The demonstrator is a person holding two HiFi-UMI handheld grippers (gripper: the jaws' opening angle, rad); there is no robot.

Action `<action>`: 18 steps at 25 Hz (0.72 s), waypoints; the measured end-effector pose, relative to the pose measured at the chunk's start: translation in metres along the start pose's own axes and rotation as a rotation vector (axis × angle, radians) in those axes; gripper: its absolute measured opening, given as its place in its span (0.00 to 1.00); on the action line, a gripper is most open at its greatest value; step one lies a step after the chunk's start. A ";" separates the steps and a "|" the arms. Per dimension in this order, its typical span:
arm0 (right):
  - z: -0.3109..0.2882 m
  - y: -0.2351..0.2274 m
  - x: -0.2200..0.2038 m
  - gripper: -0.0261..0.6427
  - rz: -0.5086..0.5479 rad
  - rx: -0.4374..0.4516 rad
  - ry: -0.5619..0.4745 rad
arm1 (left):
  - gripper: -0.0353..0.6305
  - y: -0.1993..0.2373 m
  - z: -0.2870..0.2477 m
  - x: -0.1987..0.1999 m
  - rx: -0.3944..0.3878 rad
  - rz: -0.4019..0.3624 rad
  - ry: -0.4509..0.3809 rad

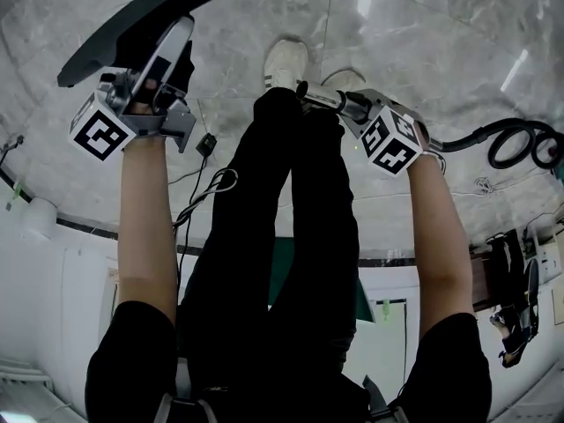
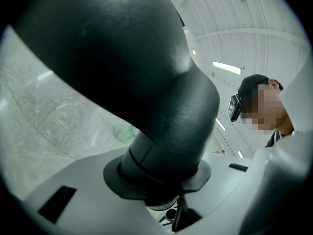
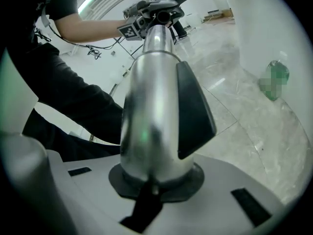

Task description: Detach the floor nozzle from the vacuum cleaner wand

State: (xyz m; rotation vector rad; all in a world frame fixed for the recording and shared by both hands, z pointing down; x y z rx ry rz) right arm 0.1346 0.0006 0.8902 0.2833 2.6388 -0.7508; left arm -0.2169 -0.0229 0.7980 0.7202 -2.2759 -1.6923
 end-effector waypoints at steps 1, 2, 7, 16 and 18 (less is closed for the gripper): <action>-0.002 -0.001 0.001 0.12 0.000 -0.006 0.003 | 0.24 0.002 -0.001 -0.002 -0.005 0.020 0.002; -0.003 -0.002 0.004 0.12 -0.004 -0.011 0.003 | 0.24 0.003 -0.001 -0.003 -0.007 0.033 0.005; -0.005 -0.005 0.014 0.12 -0.016 -0.032 0.000 | 0.24 0.007 -0.002 -0.003 -0.011 0.050 0.027; -0.006 -0.005 0.014 0.12 -0.016 -0.058 0.000 | 0.24 0.011 -0.005 -0.019 -0.008 0.067 0.081; -0.006 -0.007 0.014 0.12 -0.016 -0.061 0.000 | 0.24 0.010 -0.007 -0.021 -0.020 0.075 0.088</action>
Point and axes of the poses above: the fingertips, and each gripper's own axes: z backward along the fingers, y to its left, x out of its top, the point moved 9 cm from there along z, backward along the fingers, and after that the axes turned 14 degrees about z, right-handed, at the moved point
